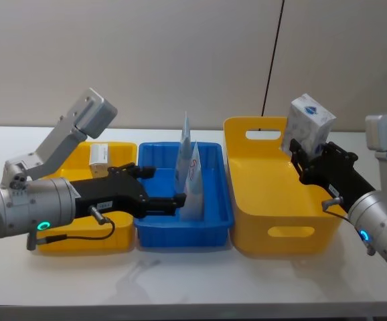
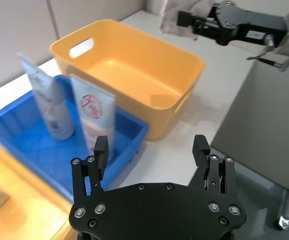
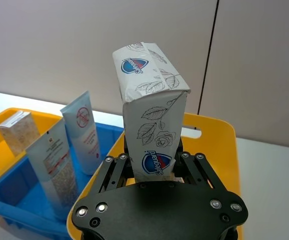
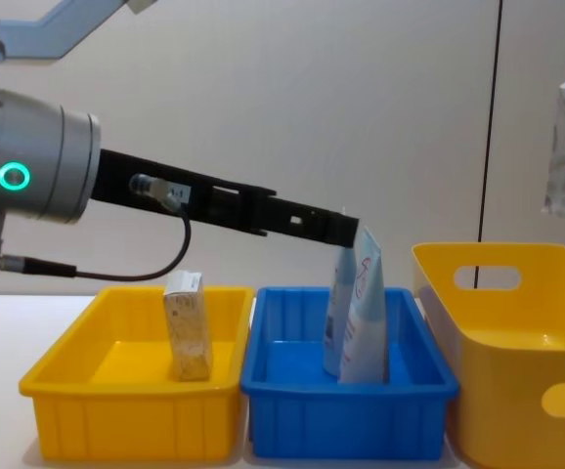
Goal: Bimanual collaborative sorting of washing and personal care products
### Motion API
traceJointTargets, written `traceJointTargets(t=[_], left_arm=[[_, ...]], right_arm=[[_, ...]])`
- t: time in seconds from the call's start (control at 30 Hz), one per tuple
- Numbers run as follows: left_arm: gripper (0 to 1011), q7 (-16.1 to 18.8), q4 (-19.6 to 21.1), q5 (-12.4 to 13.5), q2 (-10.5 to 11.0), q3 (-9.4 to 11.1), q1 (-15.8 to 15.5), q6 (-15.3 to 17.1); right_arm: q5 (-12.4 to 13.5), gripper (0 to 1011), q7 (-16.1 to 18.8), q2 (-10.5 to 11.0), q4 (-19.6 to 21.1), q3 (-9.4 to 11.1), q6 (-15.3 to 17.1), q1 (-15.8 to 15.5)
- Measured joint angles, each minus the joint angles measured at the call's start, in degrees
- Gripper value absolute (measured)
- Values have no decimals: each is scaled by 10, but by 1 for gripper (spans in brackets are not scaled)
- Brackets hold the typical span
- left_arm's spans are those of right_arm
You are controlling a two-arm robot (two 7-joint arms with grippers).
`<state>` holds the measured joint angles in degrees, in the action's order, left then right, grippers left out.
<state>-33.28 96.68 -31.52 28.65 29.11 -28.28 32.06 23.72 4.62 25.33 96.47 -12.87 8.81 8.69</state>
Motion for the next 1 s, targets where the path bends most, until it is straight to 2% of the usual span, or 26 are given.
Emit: traceJointTargets(t=[0.23, 0.53, 1.0], left_arm=[[1001, 54, 35, 10, 10, -7, 3, 52], [1001, 97, 71, 17, 27, -15, 6, 100], [1001, 122, 93, 21, 40, -20, 8, 127]], right_arm=[[0, 373, -13, -16, -12, 1, 22, 10], [-3, 373, -23, -32, -27, -1, 41, 18], [-12, 373, -28, -42, -42, -6, 53, 20]])
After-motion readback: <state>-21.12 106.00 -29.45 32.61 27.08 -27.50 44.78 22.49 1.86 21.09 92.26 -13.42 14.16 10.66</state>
